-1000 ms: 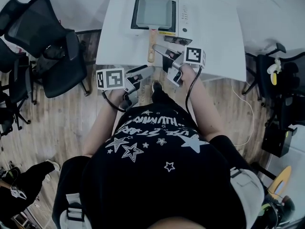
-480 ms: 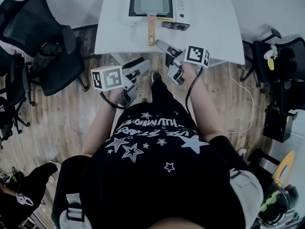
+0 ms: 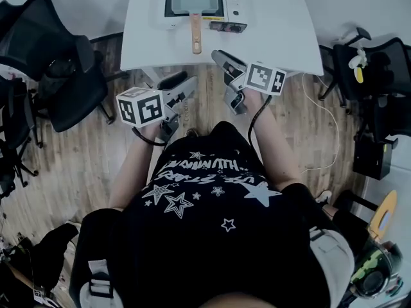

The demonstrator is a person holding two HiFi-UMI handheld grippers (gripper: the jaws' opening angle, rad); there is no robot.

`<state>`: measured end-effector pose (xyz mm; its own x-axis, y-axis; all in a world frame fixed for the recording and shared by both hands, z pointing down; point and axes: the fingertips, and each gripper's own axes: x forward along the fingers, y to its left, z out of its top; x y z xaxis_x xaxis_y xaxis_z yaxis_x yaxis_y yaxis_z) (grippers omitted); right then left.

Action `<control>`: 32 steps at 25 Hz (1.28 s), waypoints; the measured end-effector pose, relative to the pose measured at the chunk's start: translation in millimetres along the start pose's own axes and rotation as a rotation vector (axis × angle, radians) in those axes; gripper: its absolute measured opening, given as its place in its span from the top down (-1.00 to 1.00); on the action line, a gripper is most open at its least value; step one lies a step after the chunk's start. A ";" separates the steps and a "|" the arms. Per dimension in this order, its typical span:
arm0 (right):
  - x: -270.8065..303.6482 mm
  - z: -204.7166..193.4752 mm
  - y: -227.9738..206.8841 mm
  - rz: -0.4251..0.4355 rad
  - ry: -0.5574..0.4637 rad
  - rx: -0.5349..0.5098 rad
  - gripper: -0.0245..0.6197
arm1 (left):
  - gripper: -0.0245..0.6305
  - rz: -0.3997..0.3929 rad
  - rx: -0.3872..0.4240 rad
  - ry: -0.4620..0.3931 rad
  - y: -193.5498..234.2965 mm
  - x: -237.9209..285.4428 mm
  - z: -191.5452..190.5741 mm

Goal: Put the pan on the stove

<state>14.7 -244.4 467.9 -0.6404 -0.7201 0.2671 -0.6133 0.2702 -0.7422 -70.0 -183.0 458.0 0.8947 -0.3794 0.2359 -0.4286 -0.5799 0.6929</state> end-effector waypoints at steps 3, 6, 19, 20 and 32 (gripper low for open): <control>-4.1 5.3 3.1 -0.001 -0.009 -0.034 0.76 | 0.40 0.005 0.015 0.003 -3.1 3.3 0.1; -8.9 10.2 0.4 -0.034 -0.014 -0.106 0.85 | 0.56 0.034 0.032 -0.008 -2.8 6.5 0.9; -71.0 14.6 -22.7 -0.116 -0.038 -0.229 0.90 | 0.90 0.154 0.098 -0.044 -33.7 22.5 -23.5; -75.4 13.5 -24.5 -0.118 -0.038 -0.228 0.90 | 0.90 0.158 0.095 -0.040 -36.6 23.7 -27.4; -126.7 -20.6 -27.8 -0.119 0.018 -0.298 0.90 | 0.90 0.228 0.119 -0.043 -75.8 25.8 -68.0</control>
<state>103.4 -147.5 467.4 -0.5622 -0.7473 0.3541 -0.7913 0.3618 -0.4929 -5.9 -99.9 457.9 0.7680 -0.5392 0.3456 -0.6327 -0.5554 0.5397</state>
